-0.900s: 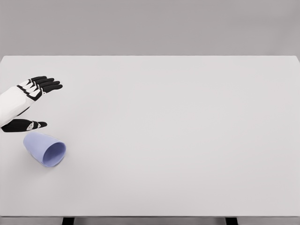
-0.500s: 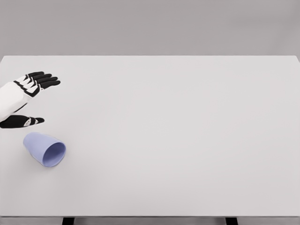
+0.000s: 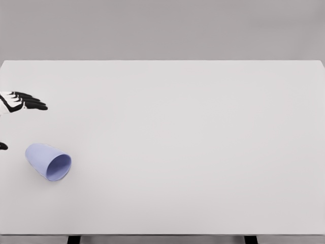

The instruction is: Flip the cup with left arm and place it on the table

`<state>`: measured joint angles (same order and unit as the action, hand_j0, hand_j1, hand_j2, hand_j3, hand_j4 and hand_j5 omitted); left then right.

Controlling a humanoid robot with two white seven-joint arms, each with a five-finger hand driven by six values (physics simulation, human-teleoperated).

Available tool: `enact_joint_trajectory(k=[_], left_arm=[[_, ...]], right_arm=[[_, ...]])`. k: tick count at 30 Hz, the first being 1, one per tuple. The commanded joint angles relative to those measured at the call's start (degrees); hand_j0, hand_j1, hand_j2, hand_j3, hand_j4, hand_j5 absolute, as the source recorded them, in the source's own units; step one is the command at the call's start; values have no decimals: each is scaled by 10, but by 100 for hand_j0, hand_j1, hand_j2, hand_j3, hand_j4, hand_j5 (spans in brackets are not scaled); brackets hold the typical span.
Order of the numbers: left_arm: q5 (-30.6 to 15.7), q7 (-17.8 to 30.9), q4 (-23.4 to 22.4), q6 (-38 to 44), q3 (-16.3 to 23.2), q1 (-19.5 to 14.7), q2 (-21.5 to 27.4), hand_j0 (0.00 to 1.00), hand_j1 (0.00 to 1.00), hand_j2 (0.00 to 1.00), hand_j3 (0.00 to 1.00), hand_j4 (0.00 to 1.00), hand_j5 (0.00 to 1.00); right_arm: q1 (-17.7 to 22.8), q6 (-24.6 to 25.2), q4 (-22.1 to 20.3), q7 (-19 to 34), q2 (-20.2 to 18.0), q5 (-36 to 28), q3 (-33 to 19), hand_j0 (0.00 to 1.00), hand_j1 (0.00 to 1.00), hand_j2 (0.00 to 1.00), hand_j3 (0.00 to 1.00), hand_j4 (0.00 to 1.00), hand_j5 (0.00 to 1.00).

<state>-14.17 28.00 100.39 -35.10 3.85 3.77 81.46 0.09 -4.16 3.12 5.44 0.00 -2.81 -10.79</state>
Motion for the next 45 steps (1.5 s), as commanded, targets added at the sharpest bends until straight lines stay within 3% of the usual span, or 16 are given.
enact_joint_trajectory(k=[1, 4, 6, 7, 10, 12, 20, 23, 27, 32, 45], left_arm=[[-129, 70, 8, 1, -2, -1, 12, 99, 99, 99, 99, 99, 99], [-174, 70, 9, 2, -2, -10, 8, 99, 99, 99, 99, 99, 99], [-171, 70, 9, 59, 4, -10, -19, 98, 98, 98, 98, 98, 98], [-157, 70, 9, 90, 5, -10, -45, 99, 99, 99, 99, 99, 99], [-32, 70, 9, 111, 5, -10, -97, 100, 100, 100, 100, 100, 100], [-2, 70, 9, 129, 21, -8, -108, 100, 100, 100, 100, 100, 100], [40, 70, 9, 158, 55, -6, -109, 100, 100, 100, 100, 100, 100], [78, 70, 9, 180, 56, -10, -136, 98, 98, 98, 98, 98, 98], [83, 70, 9, 181, 56, -10, -148, 98, 98, 98, 98, 98, 98], [124, 70, 9, 190, 63, -10, -171, 98, 98, 98, 98, 98, 98], [164, 70, 8, 191, 80, -10, -186, 98, 98, 98, 98, 98, 98]], right_arm=[[0, 0, 0, 0, 0, 0, 0, 100, 100, 100, 100, 100, 100], [0, 0, 0, 0, 0, 0, 0, 100, 100, 100, 100, 100, 100], [0, 0, 0, 0, 0, 0, 0, 100, 100, 100, 100, 100, 100], [0, 0, 0, 0, 0, 0, 0, 100, 100, 100, 100, 100, 100], [0, 0, 0, 0, 0, 0, 0, 100, 100, 100, 100, 100, 100], [0, 0, 0, 0, 0, 0, 0, 100, 100, 100, 100, 100, 100], [0, -1, 0, 0, 0, 0, 1, 100, 100, 100, 100, 100, 100], [0, 0, 0, 0, 0, 0, 0, 100, 100, 100, 100, 100, 100], [0, 0, 0, 0, 0, 0, 0, 100, 100, 100, 100, 100, 100], [0, -1, 0, 0, 0, 0, 0, 100, 100, 100, 100, 100, 100], [0, 0, 0, 0, 0, 0, 0, 100, 100, 100, 100, 100, 100]])
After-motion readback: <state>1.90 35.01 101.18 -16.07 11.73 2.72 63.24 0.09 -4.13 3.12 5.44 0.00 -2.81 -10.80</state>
